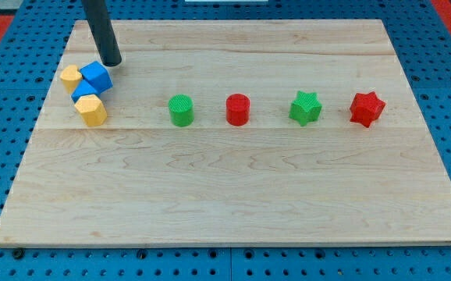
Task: Move the green circle towards the top right
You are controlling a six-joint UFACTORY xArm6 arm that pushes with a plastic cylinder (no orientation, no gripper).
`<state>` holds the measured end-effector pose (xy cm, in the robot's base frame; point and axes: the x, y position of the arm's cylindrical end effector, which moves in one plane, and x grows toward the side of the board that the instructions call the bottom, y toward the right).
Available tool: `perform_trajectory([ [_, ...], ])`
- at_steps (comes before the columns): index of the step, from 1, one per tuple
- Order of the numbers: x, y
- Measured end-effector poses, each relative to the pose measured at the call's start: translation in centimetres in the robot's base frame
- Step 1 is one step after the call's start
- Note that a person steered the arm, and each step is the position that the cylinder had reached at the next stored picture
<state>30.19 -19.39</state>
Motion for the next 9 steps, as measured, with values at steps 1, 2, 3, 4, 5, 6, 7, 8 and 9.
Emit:
perform_trajectory([
  [1, 0.0, -0.4],
  [2, 0.0, -0.6],
  [3, 0.0, -0.8],
  [4, 0.7, 2.8],
  [5, 2.4, 3.7],
  [6, 7.1, 6.4],
  [7, 8.8, 7.7],
  [8, 8.9, 7.7],
  [9, 10.3, 8.3],
])
